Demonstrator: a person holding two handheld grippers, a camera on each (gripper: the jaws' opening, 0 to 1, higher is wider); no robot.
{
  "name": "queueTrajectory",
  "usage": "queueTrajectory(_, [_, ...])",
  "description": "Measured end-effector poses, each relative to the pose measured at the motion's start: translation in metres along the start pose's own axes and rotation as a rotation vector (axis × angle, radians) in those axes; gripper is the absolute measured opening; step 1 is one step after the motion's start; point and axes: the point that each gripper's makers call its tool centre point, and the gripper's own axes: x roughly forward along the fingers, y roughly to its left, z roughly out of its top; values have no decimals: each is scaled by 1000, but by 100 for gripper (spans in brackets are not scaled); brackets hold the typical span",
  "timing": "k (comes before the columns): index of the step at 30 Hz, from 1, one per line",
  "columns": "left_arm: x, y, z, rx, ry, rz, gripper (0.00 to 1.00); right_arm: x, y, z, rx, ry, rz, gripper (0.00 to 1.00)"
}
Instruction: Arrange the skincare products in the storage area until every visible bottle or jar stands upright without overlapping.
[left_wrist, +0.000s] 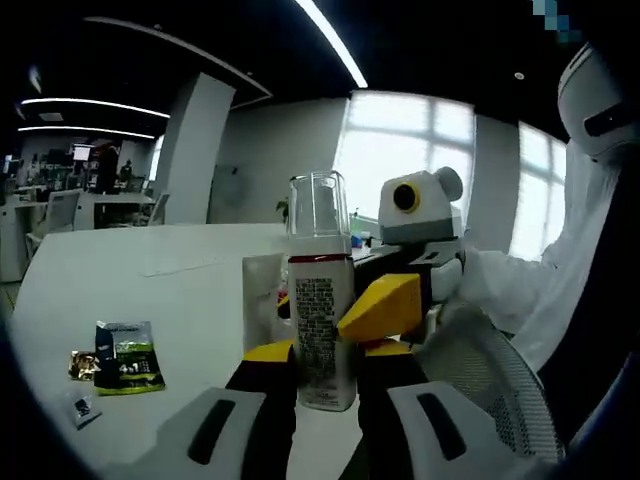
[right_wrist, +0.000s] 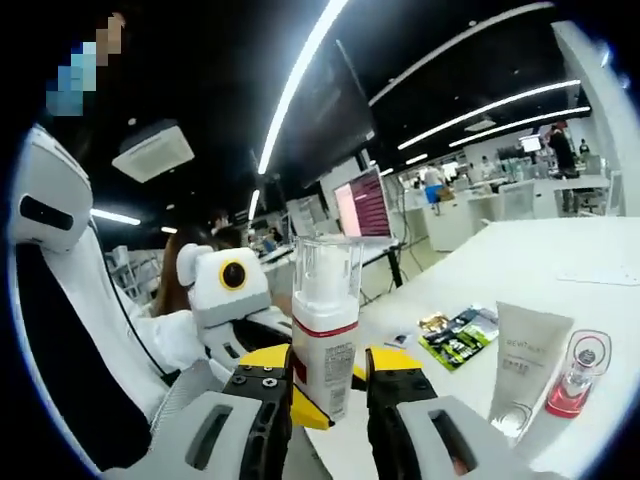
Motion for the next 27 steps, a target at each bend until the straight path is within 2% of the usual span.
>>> queueTrajectory(4, [-3,8,4,25,-14,44,17,-3,-12,10,112,-31,-97,25])
queueTrajectory(7, [-5,11,4,47,-6,70,17,0,-9,17,90,-59,-101,25])
queueTrajectory(10, [-5,14,1,107,20,105,17,1,-12,27,139,-106,-131,24])
queueTrajectory(11, [-5,13,0,111,22,104,17,2,-14,30,132,-120,-150,23])
queueTrajectory(14, [-6,18,-2,116,34,116,18,6,-15,27,69,-86,-173,21])
queueTrajectory(20, [-7,19,-2,111,35,120,18,3,-17,34,93,-121,-185,19])
queueTrajectory(23, [-6,18,-2,100,34,111,18,2,-19,32,95,-111,-198,16])
queueTrajectory(27, [-6,17,-4,103,41,103,18,2,-15,30,43,-91,-190,14])
